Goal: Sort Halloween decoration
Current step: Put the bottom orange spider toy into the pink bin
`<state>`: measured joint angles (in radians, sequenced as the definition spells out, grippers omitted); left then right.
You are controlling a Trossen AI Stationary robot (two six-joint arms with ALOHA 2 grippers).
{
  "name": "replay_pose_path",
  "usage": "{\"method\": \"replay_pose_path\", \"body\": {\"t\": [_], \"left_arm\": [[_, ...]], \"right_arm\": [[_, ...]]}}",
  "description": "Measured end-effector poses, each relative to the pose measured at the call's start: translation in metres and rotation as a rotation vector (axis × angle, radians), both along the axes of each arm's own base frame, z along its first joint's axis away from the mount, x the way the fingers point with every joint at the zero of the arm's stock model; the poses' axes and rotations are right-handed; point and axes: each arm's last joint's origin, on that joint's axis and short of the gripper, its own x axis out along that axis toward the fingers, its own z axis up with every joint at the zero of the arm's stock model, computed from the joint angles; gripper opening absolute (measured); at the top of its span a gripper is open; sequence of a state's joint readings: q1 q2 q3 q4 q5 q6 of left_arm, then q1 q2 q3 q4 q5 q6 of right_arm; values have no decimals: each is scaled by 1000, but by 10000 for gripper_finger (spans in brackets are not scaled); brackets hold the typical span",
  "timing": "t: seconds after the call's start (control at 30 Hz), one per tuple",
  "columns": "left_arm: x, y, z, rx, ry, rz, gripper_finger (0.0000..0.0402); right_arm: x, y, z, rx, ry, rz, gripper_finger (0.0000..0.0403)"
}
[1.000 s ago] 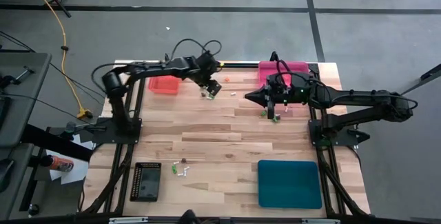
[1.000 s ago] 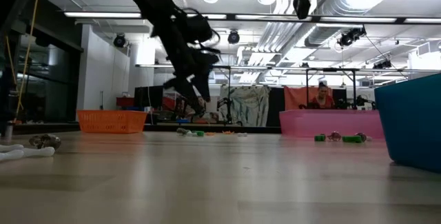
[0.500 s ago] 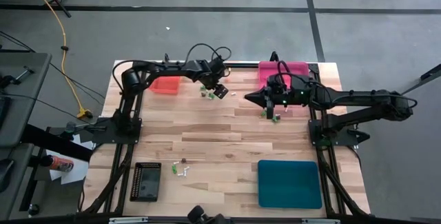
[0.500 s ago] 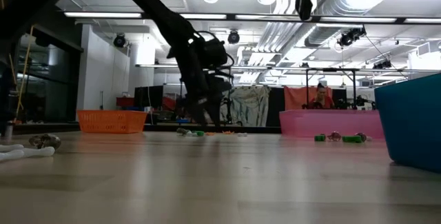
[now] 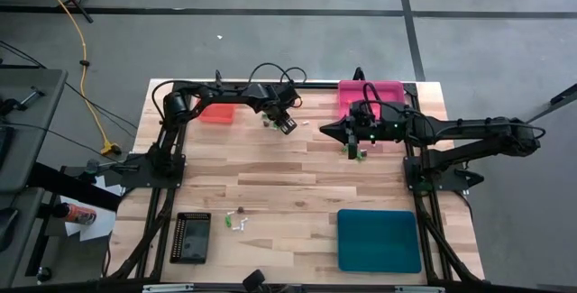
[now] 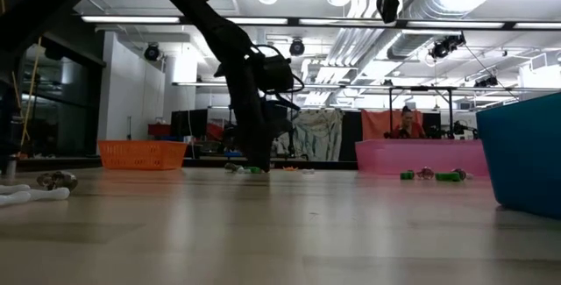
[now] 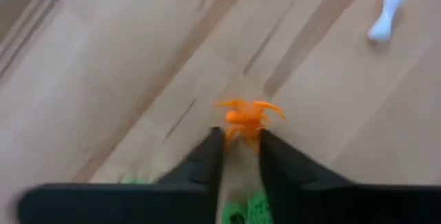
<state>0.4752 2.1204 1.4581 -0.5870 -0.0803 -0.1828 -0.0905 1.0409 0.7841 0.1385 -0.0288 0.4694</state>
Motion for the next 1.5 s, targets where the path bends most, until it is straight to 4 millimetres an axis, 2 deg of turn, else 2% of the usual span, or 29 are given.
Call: {"method": "replay_pose_path", "body": {"t": [0.07, 0.2, 0.27, 0.47, 0.6, 0.77, 0.9, 1.03, 1.2, 1.33, 1.5], "left_arm": [[-2, -1, 1, -4, 16, -10, 18], [-7, -4, 7, -35, 37, -22, 8], [-9, -5, 17, -23, 21, -41, 2], [-16, -11, 69, 52, -98, -85, 1], [-22, -22, 114, 114, -236, -122, 0], [-39, -53, 165, 192, -467, -193, 0], [-60, -89, 189, 248, -666, -270, 0], [-83, -126, 196, 252, -843, -311, 0], [-101, -158, 182, 256, -892, -310, 0], [-102, -169, 174, 275, -870, -308, 0], [-95, -170, 167, 270, -851, -312, 0]], "right_arm": [[0, 0, 0, -3, 0, 0, 4], [0, 0, 0, -6, 0, 1, 4], [0, 0, 0, -13, 2, 2, 4], [0, 0, 0, -51, 5, 6, 4], [0, 0, 0, -56, 5, 7, 4], [0, 0, 0, -84, 2, 10, 4], [0, 0, 3, -94, -20, 10, 4], [2, 3, 4, -155, -38, 24, 4], [15, 6, -5, -168, 7, -2, 13], [37, 6, -4, -209, 45, 8, 48], [69, 4, -4, -340, 148, 43, 124]]}}
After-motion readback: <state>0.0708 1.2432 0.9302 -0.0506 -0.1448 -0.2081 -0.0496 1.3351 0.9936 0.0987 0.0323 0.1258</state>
